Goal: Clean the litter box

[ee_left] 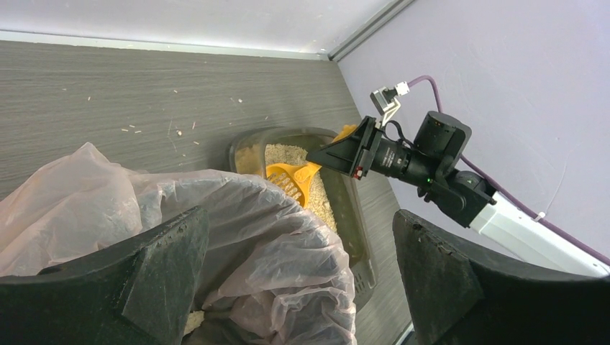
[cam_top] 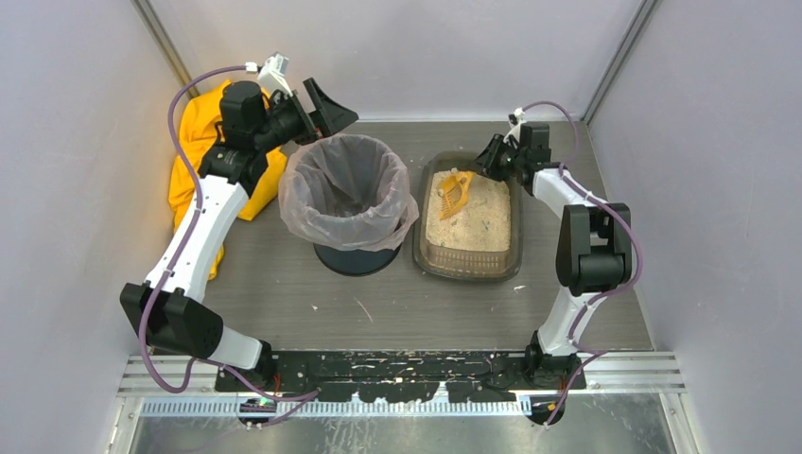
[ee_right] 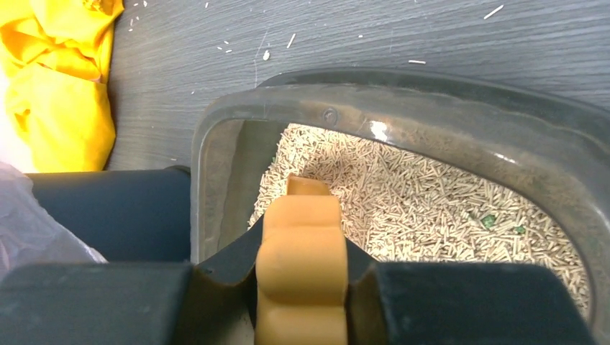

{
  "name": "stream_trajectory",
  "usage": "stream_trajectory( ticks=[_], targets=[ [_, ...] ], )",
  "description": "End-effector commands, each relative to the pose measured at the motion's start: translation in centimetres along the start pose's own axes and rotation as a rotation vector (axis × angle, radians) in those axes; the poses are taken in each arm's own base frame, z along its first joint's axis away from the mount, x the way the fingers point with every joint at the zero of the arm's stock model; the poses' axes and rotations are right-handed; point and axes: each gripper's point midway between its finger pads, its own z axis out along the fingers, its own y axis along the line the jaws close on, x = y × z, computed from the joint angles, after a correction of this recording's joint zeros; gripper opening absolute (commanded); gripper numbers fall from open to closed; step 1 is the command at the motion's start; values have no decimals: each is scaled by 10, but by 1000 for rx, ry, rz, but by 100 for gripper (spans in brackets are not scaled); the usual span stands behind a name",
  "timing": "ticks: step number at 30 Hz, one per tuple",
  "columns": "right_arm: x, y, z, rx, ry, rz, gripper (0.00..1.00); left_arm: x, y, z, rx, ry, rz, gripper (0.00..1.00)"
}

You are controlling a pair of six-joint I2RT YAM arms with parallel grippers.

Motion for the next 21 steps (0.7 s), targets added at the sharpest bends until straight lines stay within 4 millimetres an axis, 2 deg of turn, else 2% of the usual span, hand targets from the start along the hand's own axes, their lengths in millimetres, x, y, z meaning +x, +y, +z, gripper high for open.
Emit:
stream_trajectory(
  ticks=[1,4,7,8,15,21],
  targets=[
    [13,13,-5,-84,0,40,1,-18,-21,-13,52,-59,41,98],
    [18,13,1,-160,-15,132,1,-19,-22,-13,57,-59,40,98],
    [14,15,-5,-182,-32,162,1,-19,-22,-15,52,-58,45,98],
    [4,7,-12,-174,-60,180,1,-19,-22,-15,52,-58,45,98],
    [-29,-10,-56,-198,-176,266,1,-16,-20,-13,56,-55,38,98],
    [-31,-16,-80,-193,-204,278,1,-17,-21,-8,75,-58,25,98]
  ],
)
